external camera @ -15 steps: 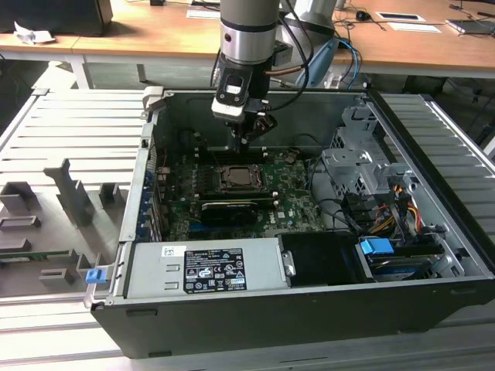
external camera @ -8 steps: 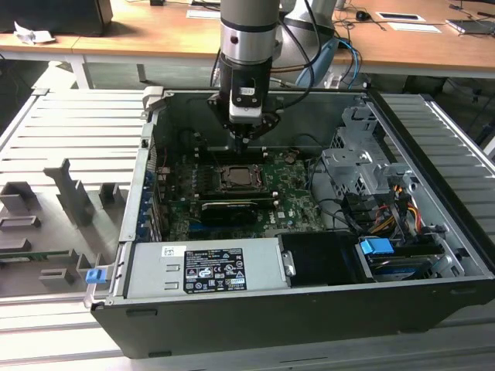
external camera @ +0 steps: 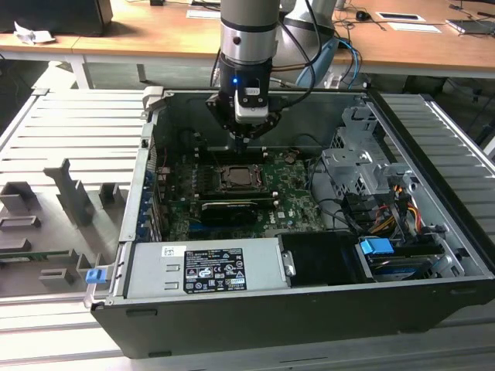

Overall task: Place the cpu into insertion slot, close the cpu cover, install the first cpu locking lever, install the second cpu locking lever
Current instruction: 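Install the first cpu locking lever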

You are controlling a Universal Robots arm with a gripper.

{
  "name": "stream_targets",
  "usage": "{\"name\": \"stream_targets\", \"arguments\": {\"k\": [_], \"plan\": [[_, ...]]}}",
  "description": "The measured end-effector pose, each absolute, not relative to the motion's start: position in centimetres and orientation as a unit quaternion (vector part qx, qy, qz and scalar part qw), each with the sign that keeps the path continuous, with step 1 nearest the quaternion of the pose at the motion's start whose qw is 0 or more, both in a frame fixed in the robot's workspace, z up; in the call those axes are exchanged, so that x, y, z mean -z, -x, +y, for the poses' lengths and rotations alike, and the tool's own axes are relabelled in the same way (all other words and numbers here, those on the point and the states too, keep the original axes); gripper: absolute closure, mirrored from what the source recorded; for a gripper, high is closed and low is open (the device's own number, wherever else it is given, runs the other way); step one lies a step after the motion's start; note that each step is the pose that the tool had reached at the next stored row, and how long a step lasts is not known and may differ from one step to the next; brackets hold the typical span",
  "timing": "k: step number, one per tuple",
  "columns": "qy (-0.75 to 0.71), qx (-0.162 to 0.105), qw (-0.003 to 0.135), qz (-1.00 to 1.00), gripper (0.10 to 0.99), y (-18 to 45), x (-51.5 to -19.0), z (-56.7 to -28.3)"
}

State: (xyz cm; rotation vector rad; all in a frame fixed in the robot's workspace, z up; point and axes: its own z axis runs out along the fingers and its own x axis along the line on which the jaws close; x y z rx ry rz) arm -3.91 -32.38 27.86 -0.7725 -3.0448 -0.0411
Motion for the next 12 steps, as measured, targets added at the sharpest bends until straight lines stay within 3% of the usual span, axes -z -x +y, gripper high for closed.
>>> {"name": "stream_targets", "arguments": {"k": [12], "plan": [[0.187, 0.013, 0.001, -0.982, 0.98, 3.91, -27.86, -32.38]]}}
